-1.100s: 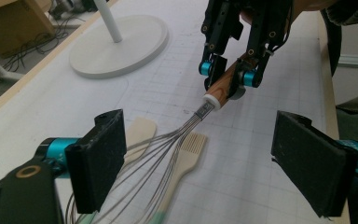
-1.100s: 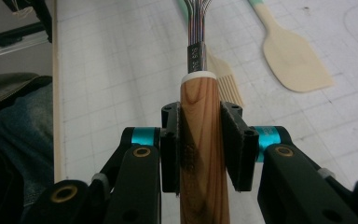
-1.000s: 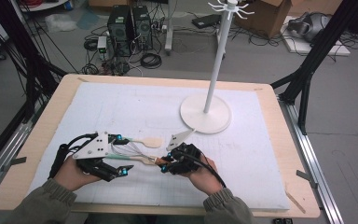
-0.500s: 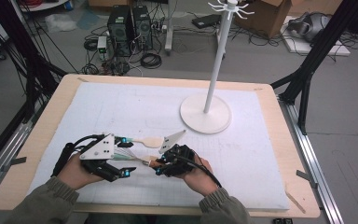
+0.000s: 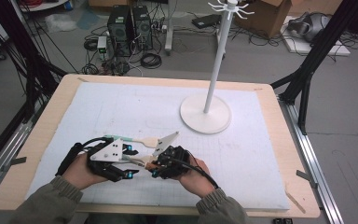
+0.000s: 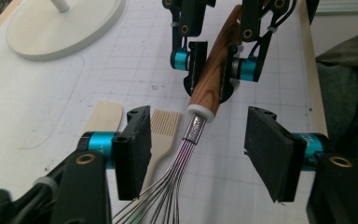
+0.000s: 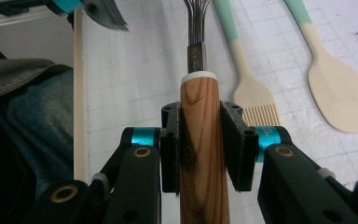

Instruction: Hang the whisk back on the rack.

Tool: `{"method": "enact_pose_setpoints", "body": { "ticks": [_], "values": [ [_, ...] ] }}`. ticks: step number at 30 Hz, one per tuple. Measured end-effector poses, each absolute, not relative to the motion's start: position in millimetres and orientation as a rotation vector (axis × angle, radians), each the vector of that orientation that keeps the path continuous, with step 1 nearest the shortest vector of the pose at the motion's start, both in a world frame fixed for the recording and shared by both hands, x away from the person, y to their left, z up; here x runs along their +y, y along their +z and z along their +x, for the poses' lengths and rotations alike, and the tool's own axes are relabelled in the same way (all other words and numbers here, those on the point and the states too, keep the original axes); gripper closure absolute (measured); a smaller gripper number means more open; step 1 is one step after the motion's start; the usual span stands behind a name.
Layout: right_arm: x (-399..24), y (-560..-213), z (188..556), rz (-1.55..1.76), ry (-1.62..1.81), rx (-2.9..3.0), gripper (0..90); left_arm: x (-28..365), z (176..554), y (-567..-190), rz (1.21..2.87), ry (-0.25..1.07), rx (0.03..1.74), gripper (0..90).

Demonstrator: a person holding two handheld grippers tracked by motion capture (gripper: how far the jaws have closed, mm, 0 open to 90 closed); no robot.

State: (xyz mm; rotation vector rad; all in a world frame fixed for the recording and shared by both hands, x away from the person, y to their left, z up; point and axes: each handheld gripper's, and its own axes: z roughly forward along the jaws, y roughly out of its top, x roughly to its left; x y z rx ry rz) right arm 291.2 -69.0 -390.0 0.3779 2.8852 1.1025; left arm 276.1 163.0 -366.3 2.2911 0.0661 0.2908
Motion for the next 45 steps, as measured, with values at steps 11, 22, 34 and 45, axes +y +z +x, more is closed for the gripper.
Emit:
{"method": "enact_pose_setpoints", "body": {
  "ticks": [11, 22, 34, 45],
  "values": [
    [-61.5, -386.6, 286.9, 0.323, 1.038, 2.865, 70.5, 156.6, 276.7, -372.0, 2.354, 0.295, 0.054, 50.0],
    [-55.3, -382.0, 281.9, 0.273, 1.004, 2.847, 70.5, 150.5, 278.3, -377.5, 2.426, 0.245, 0.058, 57.6],
    [-50.4, -378.7, 275.6, 0.23, 0.999, 2.842, 70.4, 146.7, 276.7, -377.9, 2.471, 0.222, 0.067, 67.1],
    [-49.4, -376.8, 274.2, 0.181, 1.004, 2.857, 70.5, 145.4, 276.6, -378.0, 2.487, 0.194, 0.061, 65.9]
  ]
}}
